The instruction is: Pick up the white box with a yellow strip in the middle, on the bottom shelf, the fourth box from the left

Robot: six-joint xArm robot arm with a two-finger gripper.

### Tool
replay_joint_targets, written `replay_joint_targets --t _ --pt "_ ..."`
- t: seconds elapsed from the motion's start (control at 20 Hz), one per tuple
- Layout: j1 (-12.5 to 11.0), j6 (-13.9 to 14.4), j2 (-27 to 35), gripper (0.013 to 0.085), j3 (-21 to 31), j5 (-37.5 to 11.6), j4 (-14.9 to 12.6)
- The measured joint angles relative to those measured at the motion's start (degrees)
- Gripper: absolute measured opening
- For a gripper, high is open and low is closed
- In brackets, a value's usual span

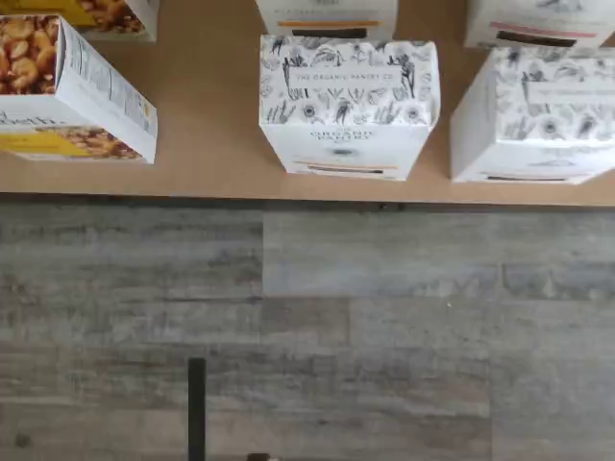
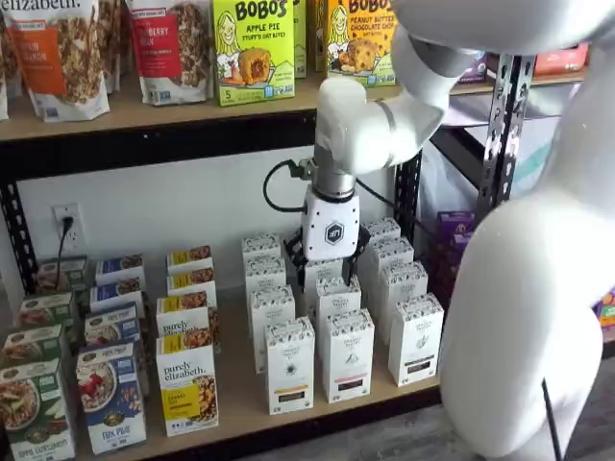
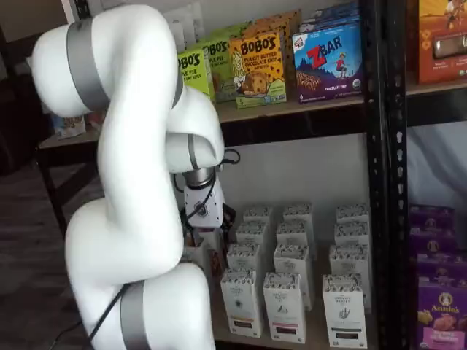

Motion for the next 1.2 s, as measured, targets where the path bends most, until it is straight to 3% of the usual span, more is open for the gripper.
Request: replay_joint_targets --t 0.55,0.75,1.1,1.2 --pt "0.45 -5.0 15.73 0.085 -7.73 -7.62 5.75" --pt "1.43 -4.87 20.12 0.085 -10.53 -9.18 6.53" --pt "2.25 -0.15 27.55 0.085 -16.74 -9.98 2.13" --pt "2.16 -0.05 29.44 0.085 -18.67 -9.35 1.94"
